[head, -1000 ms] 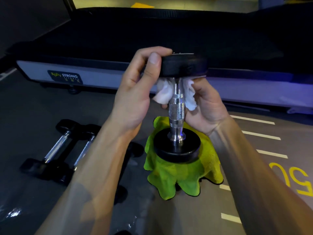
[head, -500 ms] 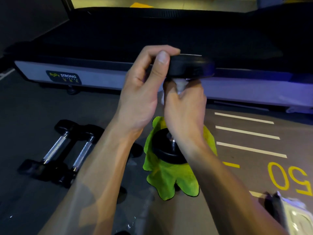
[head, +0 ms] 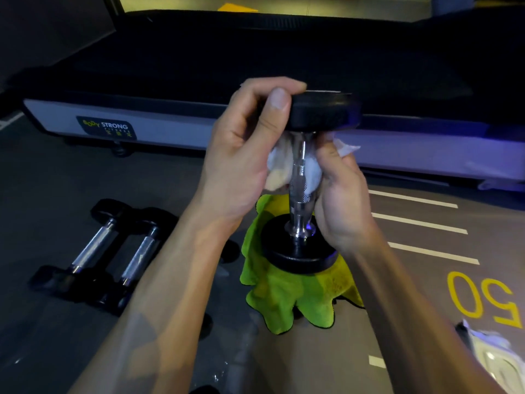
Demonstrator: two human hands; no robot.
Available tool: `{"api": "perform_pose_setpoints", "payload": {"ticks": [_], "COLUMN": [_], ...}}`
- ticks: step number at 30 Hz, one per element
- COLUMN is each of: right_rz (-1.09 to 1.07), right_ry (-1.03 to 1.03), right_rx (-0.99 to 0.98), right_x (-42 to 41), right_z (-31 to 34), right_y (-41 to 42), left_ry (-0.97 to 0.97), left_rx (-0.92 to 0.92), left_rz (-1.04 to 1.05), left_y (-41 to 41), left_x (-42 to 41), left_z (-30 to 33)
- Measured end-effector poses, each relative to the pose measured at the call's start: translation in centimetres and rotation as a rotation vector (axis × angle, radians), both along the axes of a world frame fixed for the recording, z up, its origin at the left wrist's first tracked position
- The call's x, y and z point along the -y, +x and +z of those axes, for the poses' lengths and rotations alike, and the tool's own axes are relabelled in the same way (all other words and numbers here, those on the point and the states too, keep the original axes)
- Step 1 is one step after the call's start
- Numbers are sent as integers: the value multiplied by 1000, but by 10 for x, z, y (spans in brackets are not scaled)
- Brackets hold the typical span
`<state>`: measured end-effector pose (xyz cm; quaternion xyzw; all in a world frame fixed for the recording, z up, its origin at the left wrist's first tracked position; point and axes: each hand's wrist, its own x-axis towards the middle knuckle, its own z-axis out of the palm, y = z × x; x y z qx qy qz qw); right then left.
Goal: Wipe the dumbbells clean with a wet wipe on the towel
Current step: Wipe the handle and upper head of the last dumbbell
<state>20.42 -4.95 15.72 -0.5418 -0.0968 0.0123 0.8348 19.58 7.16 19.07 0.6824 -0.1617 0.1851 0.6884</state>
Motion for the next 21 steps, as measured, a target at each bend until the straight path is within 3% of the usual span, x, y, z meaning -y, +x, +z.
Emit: {"api": "perform_pose_setpoints", "payload": {"ticks": [6, 10, 13, 15, 19, 21], "right_rz": [106, 9, 19, -73, -318, -348], "right_ry": [-55, -389, -400, -417, -674, -606], "right_rx": [-85, 86, 103, 76, 110, 103], "right_x": [-3, 2, 1, -5, -21, -20], "right_z": [3, 13, 13, 8, 7, 13], "right_y": [6, -21, -45, -48, -29, -19], "left_ry": [-36, -14, 9, 20, 37, 46], "left_rx": [-7, -16, -25, -31, 3, 20], "left_rz": [34, 56, 99, 114, 74, 59], "left_y": [3, 3, 5, 6, 4, 4], "left_x": [-8, -10, -11, -13, -10, -6], "left_z": [-3, -4, -4, -5, -5, -4]}}
